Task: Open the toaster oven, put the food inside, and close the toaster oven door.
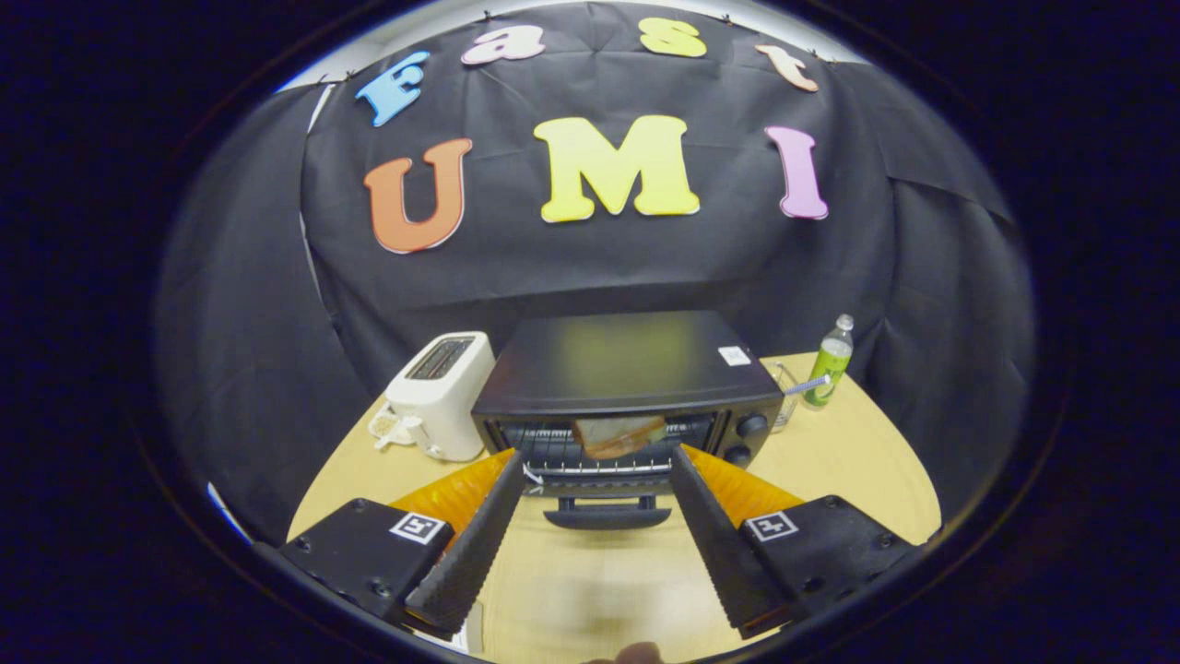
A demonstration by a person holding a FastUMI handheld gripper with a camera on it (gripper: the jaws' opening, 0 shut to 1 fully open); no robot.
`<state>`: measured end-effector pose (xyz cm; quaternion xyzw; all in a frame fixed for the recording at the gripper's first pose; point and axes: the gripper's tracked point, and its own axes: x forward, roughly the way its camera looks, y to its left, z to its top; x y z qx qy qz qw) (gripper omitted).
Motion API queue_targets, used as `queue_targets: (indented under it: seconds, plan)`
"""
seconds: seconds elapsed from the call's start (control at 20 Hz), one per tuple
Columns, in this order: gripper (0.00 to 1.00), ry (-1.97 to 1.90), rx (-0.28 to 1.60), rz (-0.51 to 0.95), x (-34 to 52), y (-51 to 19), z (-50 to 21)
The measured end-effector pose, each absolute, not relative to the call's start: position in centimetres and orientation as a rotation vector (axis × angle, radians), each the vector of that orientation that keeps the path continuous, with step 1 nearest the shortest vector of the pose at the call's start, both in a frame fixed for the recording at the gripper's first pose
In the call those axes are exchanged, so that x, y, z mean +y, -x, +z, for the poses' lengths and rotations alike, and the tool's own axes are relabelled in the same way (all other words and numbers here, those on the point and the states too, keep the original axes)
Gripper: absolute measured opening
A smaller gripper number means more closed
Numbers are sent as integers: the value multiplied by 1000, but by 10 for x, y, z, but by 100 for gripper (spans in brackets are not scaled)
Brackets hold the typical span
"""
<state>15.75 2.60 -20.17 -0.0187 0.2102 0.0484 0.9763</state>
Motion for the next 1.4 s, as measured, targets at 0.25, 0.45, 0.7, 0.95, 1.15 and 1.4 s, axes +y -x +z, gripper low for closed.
queue_targets:
  seconds: [0.25, 0.45, 0.7, 0.95, 1.15, 1.4]
  plan:
    - [100, 37, 593, 40, 8, -185, -321]
    - [100, 28, 612, 7, -2, -205, -345]
    - [100, 95, 566, 36, 4, -204, -325]
    - [100, 103, 524, 48, 11, -199, -294]
    - [100, 71, 431, 38, 10, -181, -228]
    - [100, 21, 268, 40, 23, -144, -111]
